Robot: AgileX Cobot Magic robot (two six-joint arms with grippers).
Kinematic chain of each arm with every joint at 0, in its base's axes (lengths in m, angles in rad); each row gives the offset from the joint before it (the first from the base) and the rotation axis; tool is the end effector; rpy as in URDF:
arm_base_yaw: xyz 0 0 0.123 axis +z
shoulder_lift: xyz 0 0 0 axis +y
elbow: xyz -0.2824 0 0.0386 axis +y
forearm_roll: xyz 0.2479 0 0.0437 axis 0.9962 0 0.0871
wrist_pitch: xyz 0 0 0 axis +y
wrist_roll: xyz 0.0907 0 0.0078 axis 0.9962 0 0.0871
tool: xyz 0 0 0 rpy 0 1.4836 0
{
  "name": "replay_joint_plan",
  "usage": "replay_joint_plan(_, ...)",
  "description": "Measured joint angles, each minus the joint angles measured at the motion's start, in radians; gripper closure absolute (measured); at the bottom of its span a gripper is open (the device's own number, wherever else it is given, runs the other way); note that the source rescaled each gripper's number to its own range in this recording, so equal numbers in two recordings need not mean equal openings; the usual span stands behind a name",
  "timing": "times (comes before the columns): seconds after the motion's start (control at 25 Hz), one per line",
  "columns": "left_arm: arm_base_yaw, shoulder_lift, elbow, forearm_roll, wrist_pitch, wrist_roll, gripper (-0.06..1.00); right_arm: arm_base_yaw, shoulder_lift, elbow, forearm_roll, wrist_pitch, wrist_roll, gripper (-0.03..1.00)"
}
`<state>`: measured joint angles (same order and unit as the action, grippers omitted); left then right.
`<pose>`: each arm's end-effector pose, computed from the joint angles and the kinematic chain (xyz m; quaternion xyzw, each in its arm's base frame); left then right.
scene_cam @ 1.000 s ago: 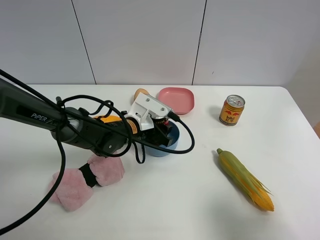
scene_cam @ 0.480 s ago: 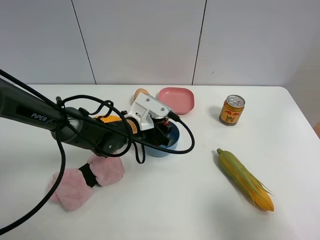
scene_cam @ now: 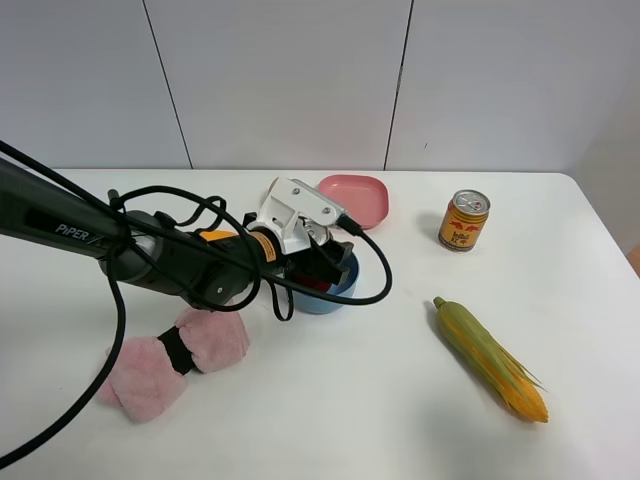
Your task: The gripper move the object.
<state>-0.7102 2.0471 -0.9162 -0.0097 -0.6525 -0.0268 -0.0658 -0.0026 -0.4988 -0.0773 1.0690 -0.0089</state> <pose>0.2983 -0.2558 0.1157 0.2739 0.7846 -0.2001 0.5190 -0.0060 -0.0058 0.2764 0.0260 0.8540 -0.0579 0.5164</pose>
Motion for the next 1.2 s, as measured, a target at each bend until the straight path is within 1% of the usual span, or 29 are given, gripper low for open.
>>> replay_joint_plan(0.04, 0.000, -0.004, 0.000, 0.001, 0.001, 0.000, 0.56, 0.000, 0.000, 0.000, 0.000, 0.000, 0.000, -0.03)
replay_joint_plan(0.08, 0.000, -0.011, 0.000, 0.001, 0.001, 0.000, 0.53, 0.000, 0.000, 0.000, 0.000, 0.000, 0.000, -0.03)
replay_joint_plan(0.12, 0.000, -0.018, 0.000, 0.001, 0.001, 0.000, 0.46, 0.000, 0.000, 0.000, 0.000, 0.000, 0.000, -0.03)
replay_joint_plan(0.16, 0.000, -0.026, 0.000, 0.001, 0.001, 0.000, 0.37, 0.000, 0.000, 0.000, 0.000, 0.000, 0.000, -0.03)
replay_joint_plan(0.24, 0.000, -0.041, 0.000, 0.003, 0.002, 0.000, 0.12, 0.000, 0.000, 0.000, 0.000, 0.000, 0.000, -0.03)
replay_joint_plan(0.28, 0.000, -0.047, 0.000, 0.003, 0.002, 0.000, 0.05, 0.000, 0.000, 0.000, 0.000, 0.000, 0.000, -0.03)
replay_joint_plan(0.32, 0.000, -0.052, 0.000, 0.003, 0.003, 0.000, 0.01, 0.000, 0.000, 0.000, 0.000, 0.000, 0.000, -0.03)
replay_joint_plan(0.4, 0.000, -0.061, 0.000, 0.003, 0.009, 0.000, -0.03, 0.000, 0.000, 0.000, 0.000, 0.000, 0.000, -0.03)
replay_joint_plan(0.56, 0.000, -0.080, 0.000, 0.003, 0.031, -0.013, -0.04, 0.000, 0.000, 0.000, 0.000, 0.000, 0.000, -0.03)
replay_joint_plan(0.64, 0.000, -0.108, -0.005, -0.011, 0.068, -0.014, -0.04, 0.000, 0.000, 0.000, 0.000, 0.000, 0.000, -0.03)
replay_joint_plan(0.68, 0.000, -0.131, -0.014, -0.022, 0.104, -0.014, -0.04, 0.000, 0.000, 0.000, 0.000, 0.000, 0.000, -0.03)
replay_joint_plan(0.76, 0.002, -0.189, -0.047, -0.041, 0.210, -0.013, -0.04, 0.000, 0.000, 0.000, 0.000, 0.000, 0.000, -0.03)
replay_joint_plan(0.84, 0.023, -0.261, -0.101, -0.044, 0.376, 0.006, -0.04, 0.000, 0.000, 0.000, 0.000, 0.000, 0.000, -0.03)
replay_joint_plan(0.96, 0.091, -0.345, -0.220, -0.038, 0.653, 0.052, -0.04, 0.000, 0.000, 0.000, 0.000, 0.000, 0.000, -0.03)
replay_joint_plan(1.04, 0.159, -0.381, -0.297, -0.006, 0.842, 0.089, -0.04, 0.000, 0.000, 0.000, 0.000, 0.000, 0.000, -0.03)
replay_joint_plan(1.08, 0.190, -0.396, -0.334, 0.017, 0.906, 0.109, -0.04, 0.000, 0.000, 0.000, 0.000, 0.000, 0.000, -0.03)
replay_joint_plan(1.12, 0.229, -0.410, -0.360, 0.051, 0.963, 0.126, -0.04, 0.000, 0.000, 0.000, 0.000, 0.000, 0.000, -0.03)
replay_joint_plan(1.2, 0.308, -0.437, -0.397, 0.131, 1.017, 0.143, -0.04, 0.000, 0.000, 0.000, 0.000, 0.000, 0.000, -0.03)
